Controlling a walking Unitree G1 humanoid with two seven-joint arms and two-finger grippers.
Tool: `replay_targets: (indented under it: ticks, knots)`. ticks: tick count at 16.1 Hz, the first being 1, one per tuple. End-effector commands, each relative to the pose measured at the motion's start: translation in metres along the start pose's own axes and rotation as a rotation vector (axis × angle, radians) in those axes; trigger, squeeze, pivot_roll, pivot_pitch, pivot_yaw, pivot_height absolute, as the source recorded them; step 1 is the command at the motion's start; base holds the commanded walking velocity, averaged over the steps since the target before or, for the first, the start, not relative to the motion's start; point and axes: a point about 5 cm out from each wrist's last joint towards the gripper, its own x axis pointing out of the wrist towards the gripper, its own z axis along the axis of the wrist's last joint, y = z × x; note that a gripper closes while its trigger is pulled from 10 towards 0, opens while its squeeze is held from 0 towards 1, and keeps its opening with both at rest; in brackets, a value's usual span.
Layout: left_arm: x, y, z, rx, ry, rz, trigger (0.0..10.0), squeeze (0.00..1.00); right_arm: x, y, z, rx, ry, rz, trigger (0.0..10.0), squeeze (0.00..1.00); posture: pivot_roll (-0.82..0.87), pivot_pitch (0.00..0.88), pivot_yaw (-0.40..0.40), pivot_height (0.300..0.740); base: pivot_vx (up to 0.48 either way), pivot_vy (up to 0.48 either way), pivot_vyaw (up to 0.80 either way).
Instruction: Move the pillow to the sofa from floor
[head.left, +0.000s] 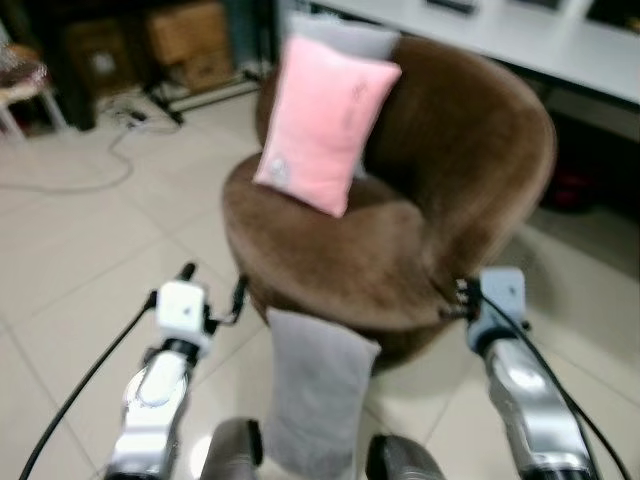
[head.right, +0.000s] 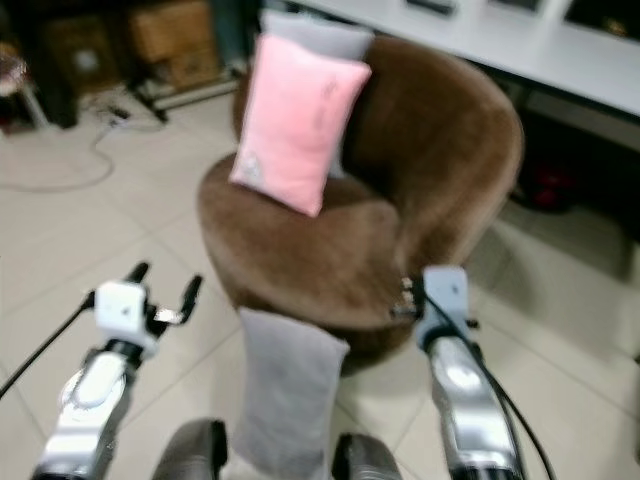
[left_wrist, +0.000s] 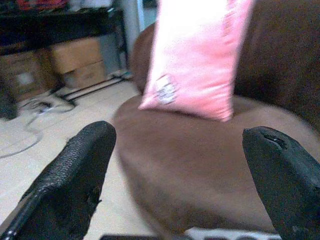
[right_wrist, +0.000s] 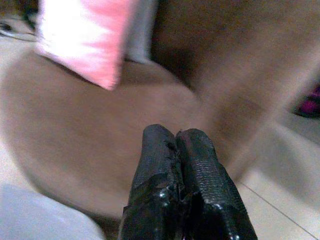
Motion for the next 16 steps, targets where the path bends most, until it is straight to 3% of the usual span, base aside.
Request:
replay_targets:
  ticks: [1,8,16]
  knots:
    - [0.0,0.002,-0.001,0.004,0.0,0.011,10.0,0.12,0.001,0.002,0.003,0.001,-0.017,0.012,10.0,0.0,0.02,0.0,-0.051,0.635,0.3,0.0,0.0]
    - [-0.002,-0.005,0.011,0.021,-0.037,0.007,10.0,0.11,0.001,0.0,0.003,0.016,-0.025,0.019,10.0,0.0,0.02,0.0,-0.047,0.635,0.078,0.0,0.0]
    - [0.001,-0.015,0.037,0.02,-0.071,-0.006,10.0,0.11,0.001,0.002,0.003,0.032,-0.038,0.029,10.0,0.0,0.01,0.0,-0.045,0.555,0.0,0.0,0.0]
